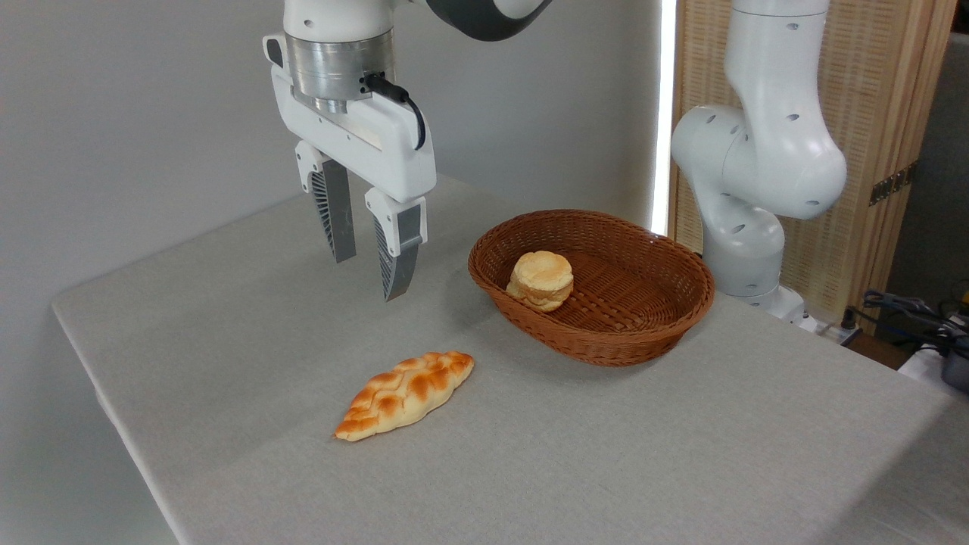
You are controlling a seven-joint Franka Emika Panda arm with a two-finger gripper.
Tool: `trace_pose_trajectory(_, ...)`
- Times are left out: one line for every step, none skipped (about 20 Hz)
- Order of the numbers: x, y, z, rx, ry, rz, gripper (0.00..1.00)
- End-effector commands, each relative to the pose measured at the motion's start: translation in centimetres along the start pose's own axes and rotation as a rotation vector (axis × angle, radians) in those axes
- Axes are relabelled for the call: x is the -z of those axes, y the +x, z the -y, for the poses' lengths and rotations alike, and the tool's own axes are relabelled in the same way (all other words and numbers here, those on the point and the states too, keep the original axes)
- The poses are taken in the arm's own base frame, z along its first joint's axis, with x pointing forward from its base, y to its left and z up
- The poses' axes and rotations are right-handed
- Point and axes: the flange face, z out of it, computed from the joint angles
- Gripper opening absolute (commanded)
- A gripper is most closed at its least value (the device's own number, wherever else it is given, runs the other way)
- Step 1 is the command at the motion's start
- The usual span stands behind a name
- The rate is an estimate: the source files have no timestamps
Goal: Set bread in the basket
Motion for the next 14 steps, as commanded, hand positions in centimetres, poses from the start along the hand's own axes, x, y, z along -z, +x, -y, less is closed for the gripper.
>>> trace_pose_trajectory(0.2, 0.1, -0.1, 0.002, 0.001, 0.001, 1.00)
trace_pose_trajectory(0.2, 0.0, -0.1, 0.002, 0.001, 0.001, 1.00)
trace_pose_trajectory(0.2, 0.0, -0.1, 0.002, 0.001, 0.001, 1.00)
trace_pose_trajectory(0.3, 0.1, -0.1, 0.001, 0.006, -0.003, 1.00)
trace_pose_trajectory(0.2, 0.1, 0.0, 0.002, 0.008, -0.006, 1.00)
trace_pose_trajectory(0.3, 0.0, 0.3, 0.006, 0.013, -0.012, 1.00)
trace_pose_trajectory(0.2, 0.0, 0.4, 0.008, 0.013, -0.012, 1.00)
trace_pose_trajectory(0.3, -0.1, 0.5, 0.010, 0.014, -0.014, 1.00)
trace_pose_trajectory(0.1, -0.1, 0.6, 0.012, 0.014, -0.013, 1.00)
trace_pose_trajectory(-0.3, -0.1, 0.8, 0.014, 0.020, -0.018, 1.00)
trace_pose_trajectory(-0.9, -0.2, 1.0, 0.018, 0.024, -0.021, 1.00)
trace_pose_trajectory(-1.7, -0.4, 1.3, 0.025, 0.024, -0.020, 1.00)
trace_pose_trajectory(-3.1, -0.6, 1.5, 0.027, 0.016, -0.006, 1.00)
trace_pose_trajectory(-4.0, -0.6, 1.8, 0.025, 0.013, 0.003, 1.00)
